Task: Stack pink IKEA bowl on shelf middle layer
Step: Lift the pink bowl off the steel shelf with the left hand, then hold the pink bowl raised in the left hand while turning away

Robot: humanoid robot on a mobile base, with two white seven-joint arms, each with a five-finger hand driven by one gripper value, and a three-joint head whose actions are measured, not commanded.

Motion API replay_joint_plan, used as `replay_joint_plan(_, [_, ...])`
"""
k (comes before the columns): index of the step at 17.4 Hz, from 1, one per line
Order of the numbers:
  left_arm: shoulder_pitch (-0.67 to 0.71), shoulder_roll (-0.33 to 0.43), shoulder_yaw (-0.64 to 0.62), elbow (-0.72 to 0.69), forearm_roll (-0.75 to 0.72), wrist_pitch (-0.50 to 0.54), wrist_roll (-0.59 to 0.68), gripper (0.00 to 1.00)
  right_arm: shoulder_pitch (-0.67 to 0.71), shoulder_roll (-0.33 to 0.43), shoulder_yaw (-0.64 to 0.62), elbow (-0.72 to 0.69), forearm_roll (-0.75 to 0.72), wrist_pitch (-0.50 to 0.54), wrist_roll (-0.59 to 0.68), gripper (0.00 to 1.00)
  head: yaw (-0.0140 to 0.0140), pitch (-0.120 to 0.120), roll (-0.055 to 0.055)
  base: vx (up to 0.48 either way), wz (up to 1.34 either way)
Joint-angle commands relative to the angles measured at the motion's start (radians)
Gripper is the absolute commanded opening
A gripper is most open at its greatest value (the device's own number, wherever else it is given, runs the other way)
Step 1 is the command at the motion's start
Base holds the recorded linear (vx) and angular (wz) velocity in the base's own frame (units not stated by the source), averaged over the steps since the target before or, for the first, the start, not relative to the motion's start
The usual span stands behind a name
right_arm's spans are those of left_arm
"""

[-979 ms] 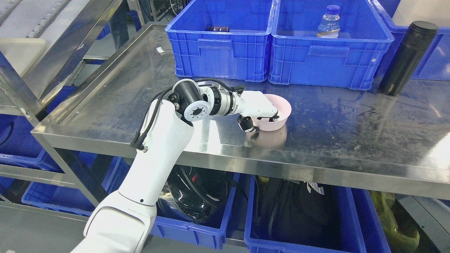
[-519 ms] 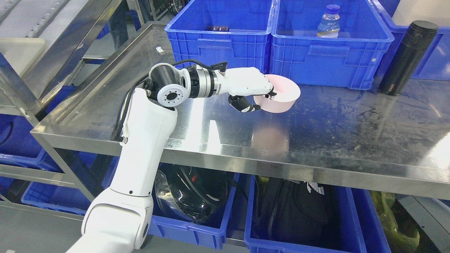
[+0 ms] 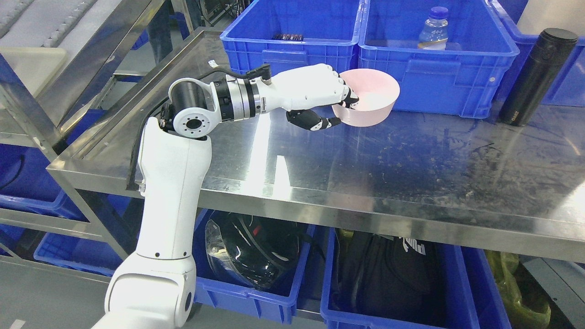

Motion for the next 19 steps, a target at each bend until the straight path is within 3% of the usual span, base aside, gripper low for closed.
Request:
replay_joint_plan(1, [0.063, 0.017, 0.008, -0.110, 0.036, -0.009, 0.003, 0.01, 0.005, -0.017, 0.000, -0.017, 0.000, 0.000, 0.000, 1.00, 0.0000, 0.000, 0.000, 0.001, 0.07])
replay_joint_plan(7, [0.064, 0.017, 0.011, -0.127, 0.036, -0.009, 0.017, 0.01, 0.005, -0.017, 0.000, -0.017, 0.000, 0.000, 0.000, 1.00, 0.0000, 0.000, 0.000, -0.016, 0.56])
replay_joint_plan(19, [0.124, 0.017, 0.062, -0.143, 0.029, -0.009, 0.025, 0.01, 0.005, -0.017, 0.000, -0.017, 0.000, 0.000, 0.000, 1.00, 0.0000, 0.000, 0.000, -0.016, 1.42])
